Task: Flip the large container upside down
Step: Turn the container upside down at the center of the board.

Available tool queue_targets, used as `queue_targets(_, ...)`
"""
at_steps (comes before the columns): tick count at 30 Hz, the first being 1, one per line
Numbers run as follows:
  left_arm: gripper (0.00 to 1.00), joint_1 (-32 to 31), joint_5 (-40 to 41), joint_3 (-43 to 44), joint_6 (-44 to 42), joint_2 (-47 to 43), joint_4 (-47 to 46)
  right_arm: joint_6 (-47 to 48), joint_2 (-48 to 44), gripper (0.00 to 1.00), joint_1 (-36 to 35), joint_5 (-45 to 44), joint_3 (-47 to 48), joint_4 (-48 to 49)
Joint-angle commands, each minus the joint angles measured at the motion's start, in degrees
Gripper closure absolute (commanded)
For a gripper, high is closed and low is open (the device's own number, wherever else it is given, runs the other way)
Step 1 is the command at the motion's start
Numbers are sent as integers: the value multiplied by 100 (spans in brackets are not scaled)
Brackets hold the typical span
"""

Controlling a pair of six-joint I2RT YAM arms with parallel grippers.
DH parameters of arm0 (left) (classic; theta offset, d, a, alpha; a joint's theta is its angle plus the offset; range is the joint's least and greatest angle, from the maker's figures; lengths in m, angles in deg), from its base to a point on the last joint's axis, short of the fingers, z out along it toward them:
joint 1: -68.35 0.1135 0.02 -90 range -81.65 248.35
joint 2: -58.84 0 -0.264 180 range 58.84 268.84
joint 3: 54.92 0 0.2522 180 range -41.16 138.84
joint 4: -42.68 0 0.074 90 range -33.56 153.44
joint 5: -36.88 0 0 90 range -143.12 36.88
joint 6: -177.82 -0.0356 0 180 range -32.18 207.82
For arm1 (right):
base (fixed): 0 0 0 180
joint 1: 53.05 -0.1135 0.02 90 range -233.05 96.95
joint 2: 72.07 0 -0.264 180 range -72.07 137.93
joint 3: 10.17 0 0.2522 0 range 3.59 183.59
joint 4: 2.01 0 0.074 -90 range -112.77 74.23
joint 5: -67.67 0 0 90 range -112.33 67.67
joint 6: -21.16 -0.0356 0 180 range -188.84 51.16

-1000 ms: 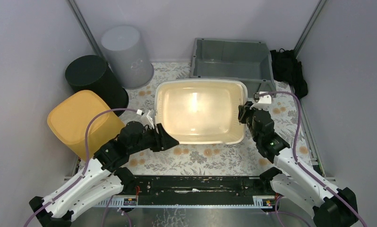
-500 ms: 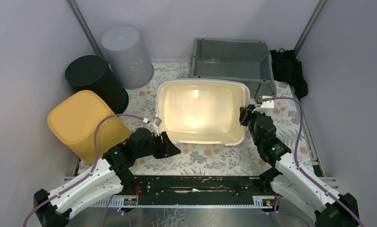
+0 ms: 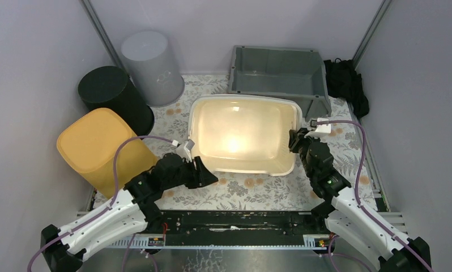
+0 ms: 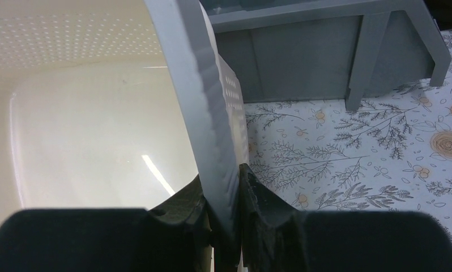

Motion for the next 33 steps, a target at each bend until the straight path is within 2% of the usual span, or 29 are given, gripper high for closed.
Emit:
queue_targets(1, 48, -69, 558, 537, -10, -297, 167, -339, -149, 100, -82, 9, 26, 333)
queue_targets(9, 47, -77, 384, 944, 266, -729, 71, -395, -76, 100, -79, -39, 26, 319)
queue_targets(14, 47, -77, 716, 1009, 218, -957, 84, -421, -38, 100, -87, -69, 26, 331)
queue_targets(33, 47, -77, 1179, -109, -5, 84, -505, 61, -284, 100, -96, -46, 123, 212)
